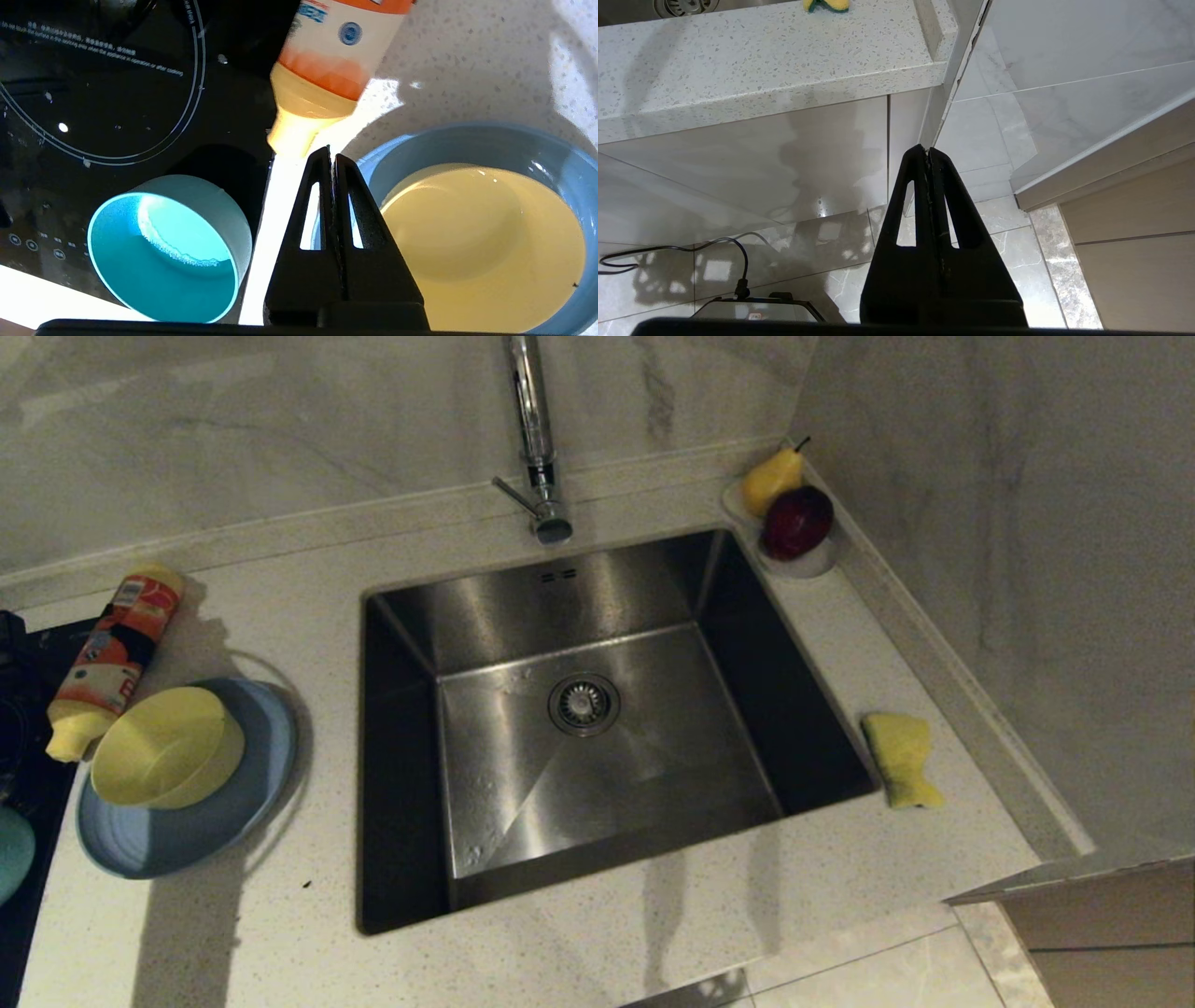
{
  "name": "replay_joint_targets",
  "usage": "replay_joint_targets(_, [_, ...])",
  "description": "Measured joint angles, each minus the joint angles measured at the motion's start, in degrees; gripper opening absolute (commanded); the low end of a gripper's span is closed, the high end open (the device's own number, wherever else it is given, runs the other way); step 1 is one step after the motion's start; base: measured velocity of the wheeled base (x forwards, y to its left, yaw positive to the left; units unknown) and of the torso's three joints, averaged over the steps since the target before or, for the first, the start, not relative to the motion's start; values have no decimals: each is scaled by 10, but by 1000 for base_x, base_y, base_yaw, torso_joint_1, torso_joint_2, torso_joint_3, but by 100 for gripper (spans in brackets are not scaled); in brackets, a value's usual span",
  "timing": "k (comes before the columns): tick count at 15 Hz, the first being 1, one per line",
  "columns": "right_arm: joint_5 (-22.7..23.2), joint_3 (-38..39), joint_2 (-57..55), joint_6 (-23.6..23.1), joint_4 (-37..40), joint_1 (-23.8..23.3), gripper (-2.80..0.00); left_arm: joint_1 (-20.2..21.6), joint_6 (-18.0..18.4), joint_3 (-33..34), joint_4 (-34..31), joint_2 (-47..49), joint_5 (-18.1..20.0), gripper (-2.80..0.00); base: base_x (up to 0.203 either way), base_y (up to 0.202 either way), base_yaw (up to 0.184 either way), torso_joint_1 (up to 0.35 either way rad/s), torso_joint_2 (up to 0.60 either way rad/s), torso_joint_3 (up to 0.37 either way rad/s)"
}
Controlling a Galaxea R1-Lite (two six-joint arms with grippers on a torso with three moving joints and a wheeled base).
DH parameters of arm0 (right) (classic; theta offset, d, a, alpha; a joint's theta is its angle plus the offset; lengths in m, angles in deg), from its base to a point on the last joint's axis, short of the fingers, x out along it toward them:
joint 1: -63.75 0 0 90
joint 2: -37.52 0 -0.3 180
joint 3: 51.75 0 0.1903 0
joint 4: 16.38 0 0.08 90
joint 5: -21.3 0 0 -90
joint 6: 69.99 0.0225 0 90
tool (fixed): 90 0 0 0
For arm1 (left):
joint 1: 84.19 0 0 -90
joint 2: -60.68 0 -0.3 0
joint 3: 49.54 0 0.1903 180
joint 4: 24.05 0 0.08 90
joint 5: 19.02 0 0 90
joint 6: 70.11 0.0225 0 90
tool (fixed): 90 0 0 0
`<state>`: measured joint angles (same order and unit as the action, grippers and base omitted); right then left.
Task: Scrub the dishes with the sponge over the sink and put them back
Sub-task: Place the dish soap on the table
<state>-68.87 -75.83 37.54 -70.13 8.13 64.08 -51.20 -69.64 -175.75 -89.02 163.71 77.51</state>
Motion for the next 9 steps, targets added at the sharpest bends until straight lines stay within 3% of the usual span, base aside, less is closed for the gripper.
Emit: replay_joint_targets(9, [0, 0, 0, 0, 0, 0, -280, 2, -1, -5, -29, 13, -2, 0, 0, 0, 0, 0, 0, 0])
